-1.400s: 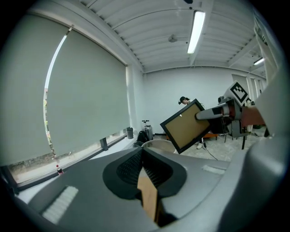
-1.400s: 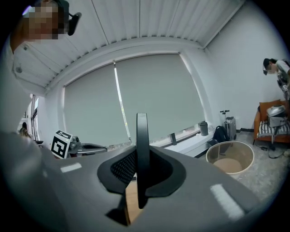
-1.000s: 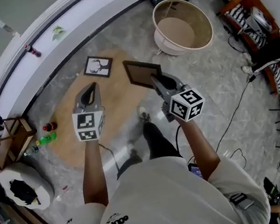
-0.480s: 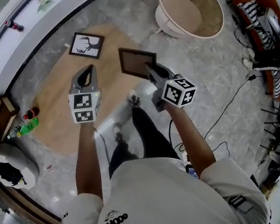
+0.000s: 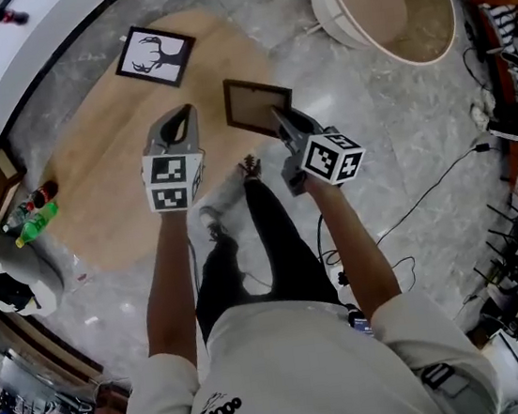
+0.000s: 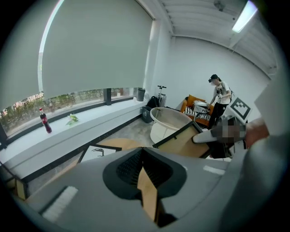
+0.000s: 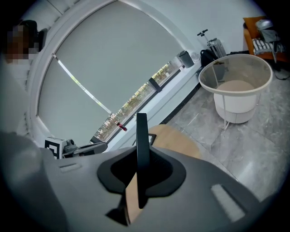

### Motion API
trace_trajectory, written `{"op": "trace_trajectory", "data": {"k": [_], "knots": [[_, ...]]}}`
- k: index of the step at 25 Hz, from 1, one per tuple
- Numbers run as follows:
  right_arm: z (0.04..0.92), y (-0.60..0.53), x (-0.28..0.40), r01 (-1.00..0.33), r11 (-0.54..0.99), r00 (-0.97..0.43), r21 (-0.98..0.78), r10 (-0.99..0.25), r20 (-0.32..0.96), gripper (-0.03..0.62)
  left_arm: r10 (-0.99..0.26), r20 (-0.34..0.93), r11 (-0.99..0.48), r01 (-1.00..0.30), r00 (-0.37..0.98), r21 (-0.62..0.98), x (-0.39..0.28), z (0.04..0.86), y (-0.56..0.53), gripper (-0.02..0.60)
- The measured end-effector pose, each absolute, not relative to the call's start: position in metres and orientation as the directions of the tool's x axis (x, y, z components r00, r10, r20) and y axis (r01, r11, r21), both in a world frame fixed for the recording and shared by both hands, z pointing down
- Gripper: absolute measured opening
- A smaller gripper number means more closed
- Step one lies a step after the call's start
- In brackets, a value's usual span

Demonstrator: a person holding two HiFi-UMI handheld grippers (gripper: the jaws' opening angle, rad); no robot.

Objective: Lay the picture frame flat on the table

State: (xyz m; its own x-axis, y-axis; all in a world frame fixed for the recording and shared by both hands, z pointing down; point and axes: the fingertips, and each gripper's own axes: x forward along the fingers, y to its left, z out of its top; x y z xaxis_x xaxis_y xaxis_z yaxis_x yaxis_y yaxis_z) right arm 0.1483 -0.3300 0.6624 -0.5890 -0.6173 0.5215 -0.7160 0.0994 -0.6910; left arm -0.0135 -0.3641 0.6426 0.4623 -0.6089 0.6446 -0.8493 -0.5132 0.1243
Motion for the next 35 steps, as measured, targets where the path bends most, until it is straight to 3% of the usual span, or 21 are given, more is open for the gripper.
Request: {"op": "trace_trajectory", "data": {"k": [11,24,35], "knots": [[0.779,-0.350,0.156,-0.689,-0.024,-0.610,-0.724,-0.521,0.597,0.048,-0.517,0.710,-0.528,-0.831,0.479,0.176,0.022,0.729,-0.373,0.009],[0.828,-0.356,0.159,-0.632,-0.114,-0.632,-0.766,-0.497,0.595,0.050,-0.466,0.735,-0.522,-0.824,0.492,0.221,0.034,0.772,-0.366,0.009],[0.865,-0.332,0.177,-0.639,-0.165,-0.640,-0.751,-0.428,0.638,0.115,-0.438,0.723,-0.534,-0.802,0.534,0.269,0.046,0.789,-0.348,0.009]]}}
